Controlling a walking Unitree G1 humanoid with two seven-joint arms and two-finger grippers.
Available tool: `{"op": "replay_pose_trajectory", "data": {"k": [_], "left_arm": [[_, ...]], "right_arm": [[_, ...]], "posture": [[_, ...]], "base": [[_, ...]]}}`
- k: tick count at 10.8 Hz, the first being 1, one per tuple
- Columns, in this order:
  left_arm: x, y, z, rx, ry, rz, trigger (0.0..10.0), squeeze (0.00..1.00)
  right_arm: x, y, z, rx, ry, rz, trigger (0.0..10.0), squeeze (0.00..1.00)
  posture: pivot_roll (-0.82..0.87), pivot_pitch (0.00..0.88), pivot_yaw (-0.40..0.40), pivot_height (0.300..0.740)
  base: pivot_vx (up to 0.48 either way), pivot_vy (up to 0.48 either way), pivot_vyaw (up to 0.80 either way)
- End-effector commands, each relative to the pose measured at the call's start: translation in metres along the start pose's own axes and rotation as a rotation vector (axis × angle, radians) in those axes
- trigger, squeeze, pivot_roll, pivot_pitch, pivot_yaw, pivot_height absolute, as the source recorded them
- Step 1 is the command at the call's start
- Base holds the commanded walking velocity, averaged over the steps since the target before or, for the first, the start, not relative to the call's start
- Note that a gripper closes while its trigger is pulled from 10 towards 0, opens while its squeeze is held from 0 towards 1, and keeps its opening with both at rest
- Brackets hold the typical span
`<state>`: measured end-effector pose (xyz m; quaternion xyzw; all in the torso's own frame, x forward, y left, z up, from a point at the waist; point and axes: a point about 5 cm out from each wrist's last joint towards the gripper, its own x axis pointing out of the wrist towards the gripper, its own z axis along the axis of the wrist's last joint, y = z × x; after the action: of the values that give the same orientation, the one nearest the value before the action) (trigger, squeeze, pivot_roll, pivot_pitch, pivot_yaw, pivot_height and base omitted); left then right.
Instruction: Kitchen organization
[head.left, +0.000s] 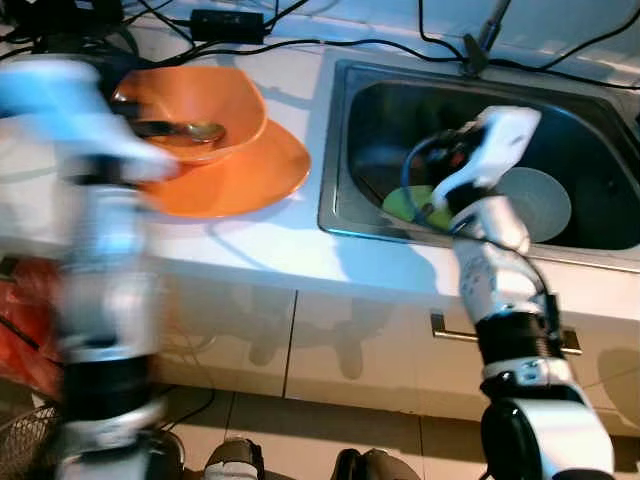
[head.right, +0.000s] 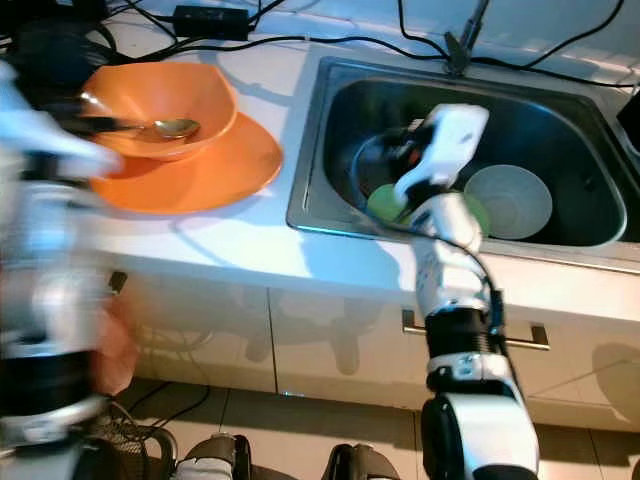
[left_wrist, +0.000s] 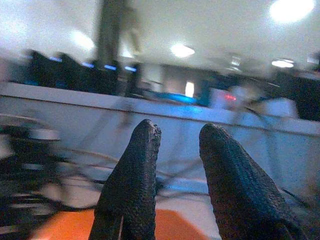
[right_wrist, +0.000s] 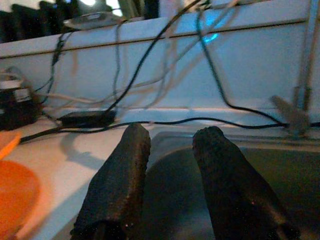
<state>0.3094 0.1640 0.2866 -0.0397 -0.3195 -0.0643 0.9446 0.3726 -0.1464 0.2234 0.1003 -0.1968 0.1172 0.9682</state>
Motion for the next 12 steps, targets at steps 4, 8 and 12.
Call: {"op": "replay_pose_trajectory", "data": {"k": [4,8,12], "left_arm": [[-0.003,-0.062,-0.056,-0.049,0.203,-0.193,10.0,0.00],[-0.011,-0.070,-0.077,-0.023,0.253,-0.215,10.0,0.00],[-0.013,-0.062,-0.081,0.007,0.249,-0.169,10.0,0.00]], "right_arm": [[-0.017,-0.034,-0.006,-0.056,0.022,-0.143,10.0,0.00],[-0.032,-0.051,-0.017,-0.067,0.059,-0.229,10.0,0.00],[-0.029,-0.044,-0.021,-0.052,0.068,-0.209,10.0,0.00]], "posture": [[0.08,0.132,-0.057,0.723],[0.07,0.150,-0.046,0.723],[0.08,0.157,-0.051,0.723]], "base": [[0.000,0.000,0.00],[0.000,0.000,0.00],[0.000,0.000,0.00]]}}
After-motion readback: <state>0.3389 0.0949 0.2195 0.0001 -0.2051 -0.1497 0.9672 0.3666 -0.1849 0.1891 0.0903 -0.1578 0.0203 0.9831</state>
